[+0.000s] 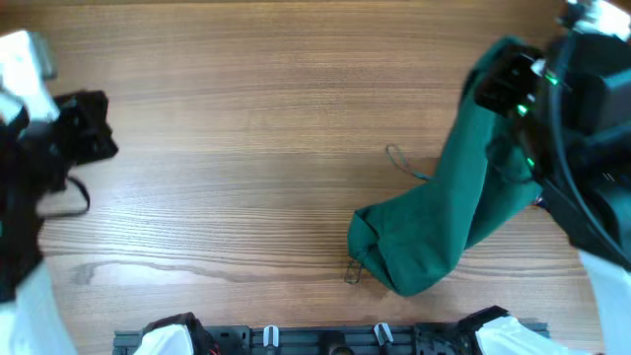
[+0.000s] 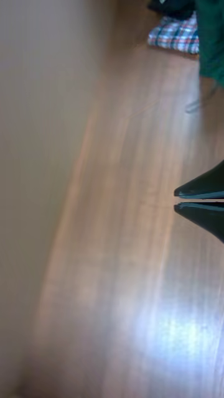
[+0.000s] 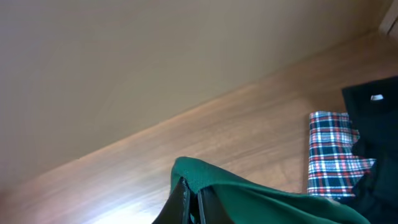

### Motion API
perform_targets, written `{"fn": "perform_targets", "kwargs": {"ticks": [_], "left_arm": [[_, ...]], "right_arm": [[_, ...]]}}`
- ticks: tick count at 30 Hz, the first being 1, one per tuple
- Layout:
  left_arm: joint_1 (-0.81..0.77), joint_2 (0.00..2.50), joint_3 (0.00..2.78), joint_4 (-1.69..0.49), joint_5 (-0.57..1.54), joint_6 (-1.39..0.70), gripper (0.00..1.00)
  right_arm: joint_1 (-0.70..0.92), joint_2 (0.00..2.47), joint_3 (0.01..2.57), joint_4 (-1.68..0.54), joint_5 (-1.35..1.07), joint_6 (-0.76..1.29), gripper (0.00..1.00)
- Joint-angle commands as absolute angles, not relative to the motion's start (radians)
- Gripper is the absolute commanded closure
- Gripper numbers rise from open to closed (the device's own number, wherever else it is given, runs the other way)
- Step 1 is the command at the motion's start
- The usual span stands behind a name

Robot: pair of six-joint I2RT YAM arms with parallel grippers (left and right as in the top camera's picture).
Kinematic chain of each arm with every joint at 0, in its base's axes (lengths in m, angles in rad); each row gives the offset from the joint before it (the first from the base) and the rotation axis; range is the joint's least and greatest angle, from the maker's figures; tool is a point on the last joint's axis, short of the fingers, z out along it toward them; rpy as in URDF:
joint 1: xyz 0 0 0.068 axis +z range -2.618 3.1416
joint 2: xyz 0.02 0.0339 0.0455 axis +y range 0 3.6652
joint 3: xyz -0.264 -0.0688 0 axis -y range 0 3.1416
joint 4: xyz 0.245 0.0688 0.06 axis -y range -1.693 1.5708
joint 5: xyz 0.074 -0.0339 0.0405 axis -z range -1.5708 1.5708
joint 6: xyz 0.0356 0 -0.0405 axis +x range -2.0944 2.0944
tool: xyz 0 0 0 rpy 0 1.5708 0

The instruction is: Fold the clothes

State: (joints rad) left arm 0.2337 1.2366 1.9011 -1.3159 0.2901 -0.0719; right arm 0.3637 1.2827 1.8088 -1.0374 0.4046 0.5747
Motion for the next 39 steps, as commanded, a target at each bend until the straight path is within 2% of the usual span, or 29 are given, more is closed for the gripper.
{"fn": "perform_targets", "kwargs": {"ticks": [1,3,5,6,10,14,17,23,31,39], "left_arm": [[0.231,1.365,1.905,-1.372,0.397,-0.052,0.96],[0.231,1.409,1.905,-1.399,0.449,-0.051,0.85],[0.231,1.445,1.905,-1.421,0.500,-0.016,0.60],[0.231,1.462,1.904,-1.432,0.536,0.002,0.55],[0.200,1.509,1.904,-1.460,0.580,0.023,0.53],[0.142,1.526,1.904,-1.448,0.579,0.023,0.52],[0.119,1.526,1.904,-1.454,0.579,0.023,0.44],[0.024,1.537,1.842,-1.451,0.628,0.022,0.35],[-0.190,1.661,1.678,-1.248,0.709,-0.046,0.31],[-0.347,1.935,1.651,-1.108,0.813,-0.068,0.30]], "right_arm": [[0.363,1.346,1.820,-1.018,0.417,0.587,0.96],[0.363,1.359,1.820,-1.013,0.417,0.587,0.96],[0.363,1.357,1.820,-1.005,0.418,0.587,0.96],[0.363,1.355,1.821,-1.002,0.418,0.587,0.96],[0.363,1.348,1.821,-1.000,0.404,0.587,0.96],[0.378,1.346,1.821,-0.977,0.256,0.575,0.96],[0.410,1.313,1.821,-0.965,0.250,0.575,0.96],[0.412,1.213,1.821,-0.973,0.253,0.575,0.96],[0.412,1.167,1.821,-1.021,0.298,0.576,0.96],[0.412,1.144,1.821,-1.028,0.299,0.575,0.96]]}}
